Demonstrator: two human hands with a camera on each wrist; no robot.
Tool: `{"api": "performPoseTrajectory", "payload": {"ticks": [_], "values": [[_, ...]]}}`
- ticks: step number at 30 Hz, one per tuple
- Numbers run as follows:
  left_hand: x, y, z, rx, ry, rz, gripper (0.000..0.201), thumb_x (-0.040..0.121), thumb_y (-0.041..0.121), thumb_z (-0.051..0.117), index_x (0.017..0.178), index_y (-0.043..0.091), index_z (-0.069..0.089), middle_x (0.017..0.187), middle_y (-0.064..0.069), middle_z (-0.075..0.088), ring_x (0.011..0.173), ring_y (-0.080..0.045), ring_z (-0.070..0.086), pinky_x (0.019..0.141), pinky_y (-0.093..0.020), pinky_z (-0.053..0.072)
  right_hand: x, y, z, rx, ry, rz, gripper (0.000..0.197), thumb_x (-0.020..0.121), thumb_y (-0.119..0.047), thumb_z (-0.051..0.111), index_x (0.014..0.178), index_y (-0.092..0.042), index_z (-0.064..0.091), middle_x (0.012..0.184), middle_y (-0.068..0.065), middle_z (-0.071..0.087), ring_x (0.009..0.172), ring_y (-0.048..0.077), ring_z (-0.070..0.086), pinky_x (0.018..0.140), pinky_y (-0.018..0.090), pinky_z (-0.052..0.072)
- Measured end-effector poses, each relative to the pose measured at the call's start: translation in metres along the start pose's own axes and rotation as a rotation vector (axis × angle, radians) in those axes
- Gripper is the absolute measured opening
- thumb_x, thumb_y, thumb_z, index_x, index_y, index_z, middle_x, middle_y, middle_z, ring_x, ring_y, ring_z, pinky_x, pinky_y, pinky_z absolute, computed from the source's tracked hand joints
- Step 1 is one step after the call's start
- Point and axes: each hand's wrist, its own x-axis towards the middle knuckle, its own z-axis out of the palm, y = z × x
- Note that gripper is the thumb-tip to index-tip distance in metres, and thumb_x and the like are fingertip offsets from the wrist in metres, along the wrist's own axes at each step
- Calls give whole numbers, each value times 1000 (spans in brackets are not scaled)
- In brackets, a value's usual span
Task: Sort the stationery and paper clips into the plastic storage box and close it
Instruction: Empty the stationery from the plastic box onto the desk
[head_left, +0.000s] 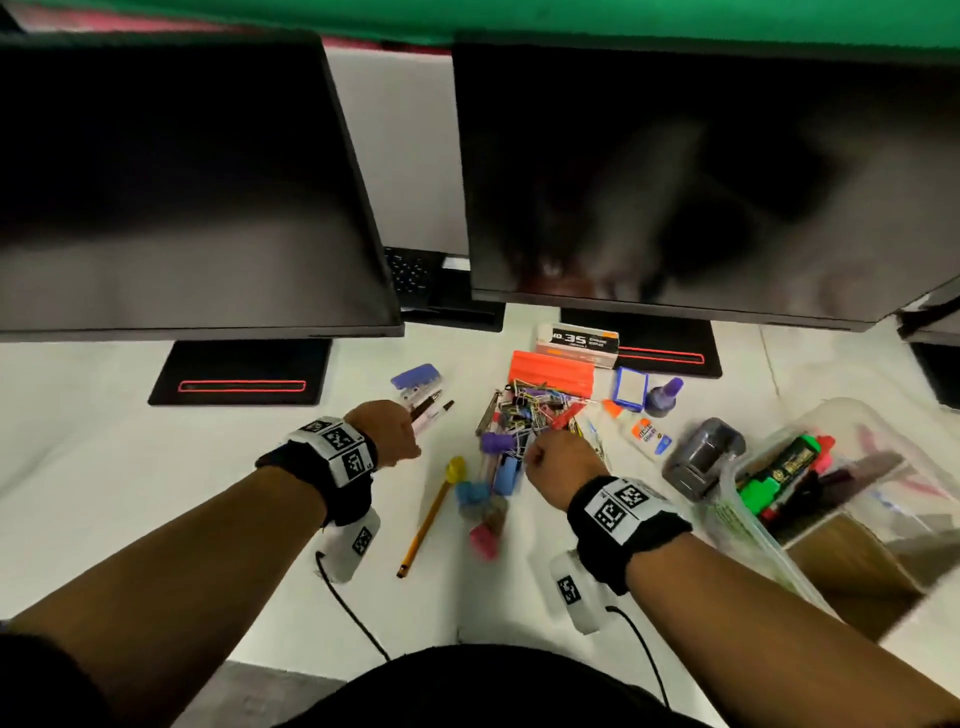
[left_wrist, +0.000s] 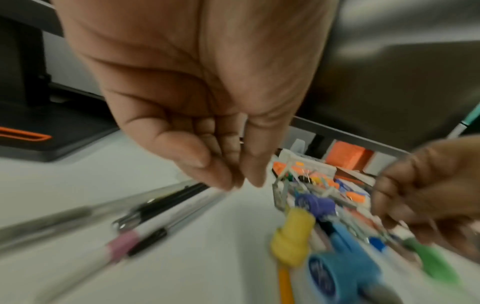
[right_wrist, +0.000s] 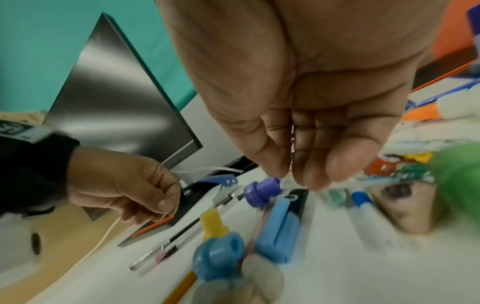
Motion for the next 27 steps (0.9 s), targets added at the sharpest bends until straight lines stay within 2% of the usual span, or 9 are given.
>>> {"api": "performPoseTrajectory", "payload": {"ticks": [2,4,6,9,14,17,23,25,27], "values": [[-5,-2,11,71,-100,39,38,89,39,55,101,6,71,91,-7,75,86,-17,64,85,-28,47,8,-10,11,-64,22,56,27,93,-15,47,107,-2,65,115,16,65,109,30,61,86,31,49],[-5,0,26,159,-144,87,44,88,46,55,101,7,71,75,-1,69,97,-20,66,85,-28,47,14,-17,18,-80,28,175,31,92,-22,52,114,-1,61,120,17,63,112,30,61,88,32,50],[-3,2,38,219,-111,121,49,84,49,58,108,7,67,93,-6,69,109,-26,62,89,-31,47,17,-23,23,-66,29,248,37,90,-27,58,116,-1,58,122,17,62,113,31,60,89,33,51],[2,6,53,251,-48,133,53,81,48,63,116,8,59,122,-11,61,116,-27,57,93,-33,46,19,-27,26,-39,55,225,39,89,-29,59,115,-1,55,119,17,63,110,31,61,85,31,50],[4,10,65,210,22,150,30,89,25,54,113,8,58,119,-12,62,112,-29,60,90,-34,49,15,-27,30,51,62,215,50,84,-16,63,125,-1,38,116,16,63,109,32,60,84,30,48],[4,3,71,191,45,151,30,92,25,47,114,8,58,121,-13,61,113,-30,59,91,-33,47,10,-22,30,134,66,252,59,81,-8,63,131,1,33,122,18,58,114,32,57,88,30,47],[5,-11,71,87,29,122,32,89,21,48,117,7,53,127,-13,56,119,-29,53,97,-33,43,-1,-9,30,101,-8,323,81,78,-18,65,142,0,19,127,16,57,113,31,59,91,34,50],[5,-13,68,17,34,122,30,89,20,47,115,5,51,125,-14,56,117,-30,53,94,-33,43,-6,-8,31,31,-33,322,80,81,-18,63,143,1,16,127,15,57,114,30,58,90,32,48],[5,-13,63,-59,67,135,27,89,17,46,112,3,50,122,-16,56,114,-31,53,91,-33,42,-10,-8,31,-19,-51,315,68,84,-15,58,140,1,24,126,15,58,114,30,59,89,31,48]]}}
